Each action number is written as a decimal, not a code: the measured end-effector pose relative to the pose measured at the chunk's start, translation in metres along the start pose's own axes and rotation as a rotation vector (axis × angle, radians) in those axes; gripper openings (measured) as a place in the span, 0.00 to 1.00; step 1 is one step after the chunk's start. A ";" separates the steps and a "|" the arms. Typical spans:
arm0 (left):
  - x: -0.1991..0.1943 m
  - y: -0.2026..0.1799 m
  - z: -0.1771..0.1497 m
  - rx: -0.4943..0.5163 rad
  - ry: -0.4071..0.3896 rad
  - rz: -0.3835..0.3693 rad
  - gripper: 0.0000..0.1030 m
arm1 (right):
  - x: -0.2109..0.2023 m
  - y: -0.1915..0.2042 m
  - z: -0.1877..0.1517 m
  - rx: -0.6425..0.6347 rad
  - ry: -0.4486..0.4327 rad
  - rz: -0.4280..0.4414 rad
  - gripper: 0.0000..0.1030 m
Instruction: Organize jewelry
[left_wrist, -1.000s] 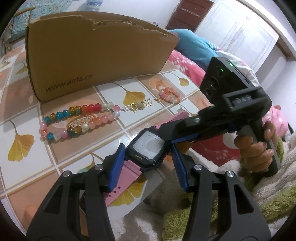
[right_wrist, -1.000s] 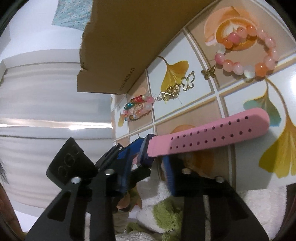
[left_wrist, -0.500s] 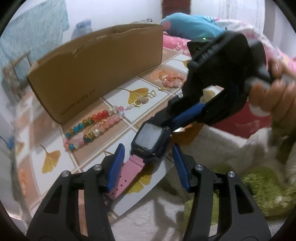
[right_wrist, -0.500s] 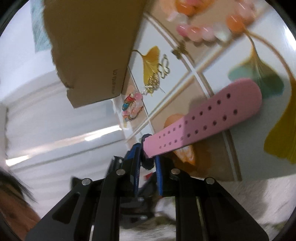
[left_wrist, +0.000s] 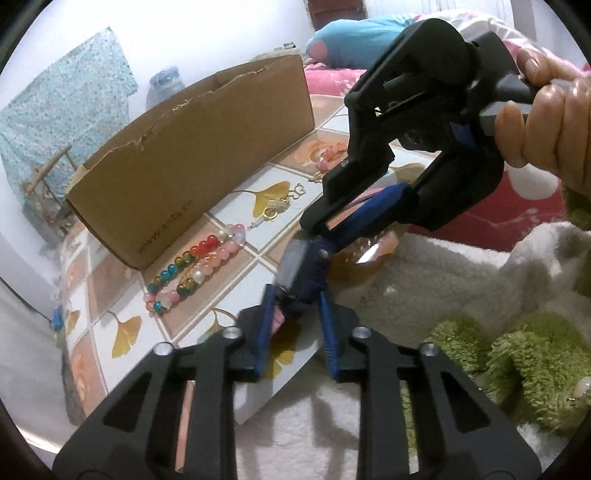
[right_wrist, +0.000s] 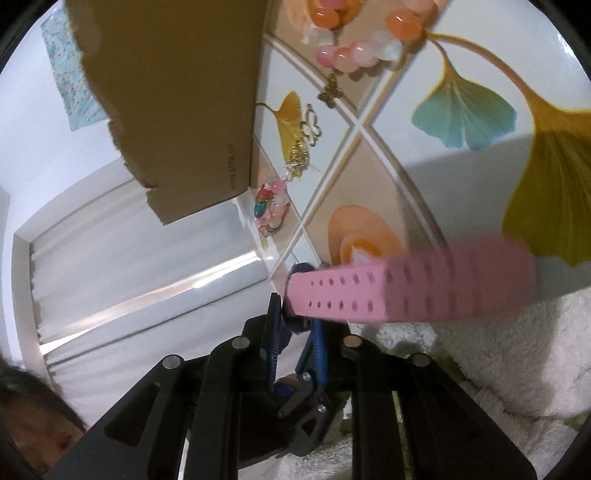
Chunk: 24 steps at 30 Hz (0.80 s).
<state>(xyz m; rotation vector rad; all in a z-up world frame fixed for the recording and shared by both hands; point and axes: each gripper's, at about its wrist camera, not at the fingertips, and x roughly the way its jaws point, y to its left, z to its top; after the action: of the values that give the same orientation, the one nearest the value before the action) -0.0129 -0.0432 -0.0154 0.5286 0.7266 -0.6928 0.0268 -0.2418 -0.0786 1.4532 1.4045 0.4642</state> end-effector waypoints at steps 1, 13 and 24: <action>-0.001 0.003 0.001 -0.013 -0.003 -0.018 0.18 | 0.003 0.003 0.001 -0.011 -0.005 -0.001 0.19; 0.026 0.087 0.003 -0.435 0.093 -0.492 0.13 | -0.029 -0.002 -0.001 -0.054 -0.061 0.023 0.21; 0.041 0.096 -0.001 -0.515 0.172 -0.459 0.36 | -0.037 -0.009 -0.005 -0.067 -0.074 0.000 0.27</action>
<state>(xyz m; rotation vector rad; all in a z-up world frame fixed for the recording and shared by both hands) 0.0786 0.0052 -0.0279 -0.0601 1.1629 -0.8506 0.0090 -0.2751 -0.0711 1.4025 1.3179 0.4491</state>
